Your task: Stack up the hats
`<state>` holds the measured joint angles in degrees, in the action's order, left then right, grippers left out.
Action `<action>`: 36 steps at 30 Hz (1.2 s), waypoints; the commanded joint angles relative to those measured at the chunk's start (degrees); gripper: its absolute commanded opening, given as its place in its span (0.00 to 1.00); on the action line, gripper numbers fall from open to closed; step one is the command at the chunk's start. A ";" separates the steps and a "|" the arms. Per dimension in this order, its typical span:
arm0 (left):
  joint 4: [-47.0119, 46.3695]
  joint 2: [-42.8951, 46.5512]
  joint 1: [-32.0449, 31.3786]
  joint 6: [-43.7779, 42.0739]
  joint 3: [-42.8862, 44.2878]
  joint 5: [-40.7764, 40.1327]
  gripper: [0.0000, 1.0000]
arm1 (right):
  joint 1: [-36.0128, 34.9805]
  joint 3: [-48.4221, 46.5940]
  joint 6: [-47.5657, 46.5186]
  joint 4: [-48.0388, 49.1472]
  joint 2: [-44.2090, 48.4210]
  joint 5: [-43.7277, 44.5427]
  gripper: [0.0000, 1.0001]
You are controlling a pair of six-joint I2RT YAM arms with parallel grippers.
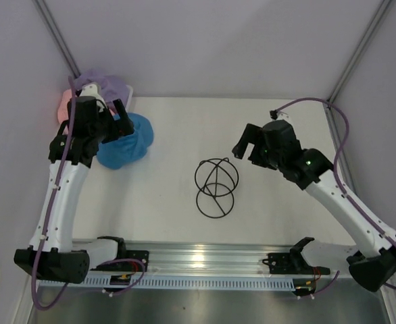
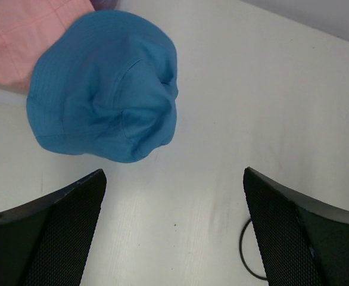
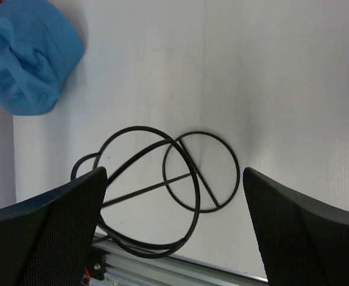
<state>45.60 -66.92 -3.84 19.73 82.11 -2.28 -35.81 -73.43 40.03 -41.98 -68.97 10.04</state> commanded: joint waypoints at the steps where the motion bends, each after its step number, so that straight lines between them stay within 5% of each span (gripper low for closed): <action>1: 2.30 -1.55 -3.27 -2.67 0.69 -6.67 0.99 | 1.00 1.08 0.40 -5.75 4.71 5.42 1.00; 18: -8.42 -23.69 -9.96 0.49 1.47 -17.23 0.89 | 18.41 5.23 -4.35 -6.89 15.97 1.12 1.00; 24: -8.60 -30.72 -9.96 0.14 5.52 -19.60 0.65 | 20.43 3.91 -5.58 -6.28 12.55 0.15 1.00; 27: -6.76 -32.75 -9.96 0.49 7.62 -21.97 0.40 | 21.13 2.85 -5.84 -5.84 11.32 -0.55 1.00; 28: -6.15 -32.75 -9.96 0.84 7.54 -22.41 0.20 | 21.31 2.59 -5.84 -5.84 11.05 -0.81 1.00; 30: -4.92 -31.88 -9.96 0.84 8.94 -23.55 0.02 | 21.66 1.98 -6.19 -5.40 10.26 -1.69 1.00; 34: -2.02 -26.79 -9.96 -1.87 11.31 -20.84 0.01 | 22.36 0.92 -6.54 -5.05 9.29 -3.18 1.00; 36: 0.70 -22.50 -9.96 -3.28 13.42 -12.37 0.01 | 23.15 -0.56 -6.37 -4.78 8.77 -5.54 1.00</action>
<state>43.46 -98.19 -13.37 18.92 90.26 -21.61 -13.63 -70.32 34.41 -48.58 -59.55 7.49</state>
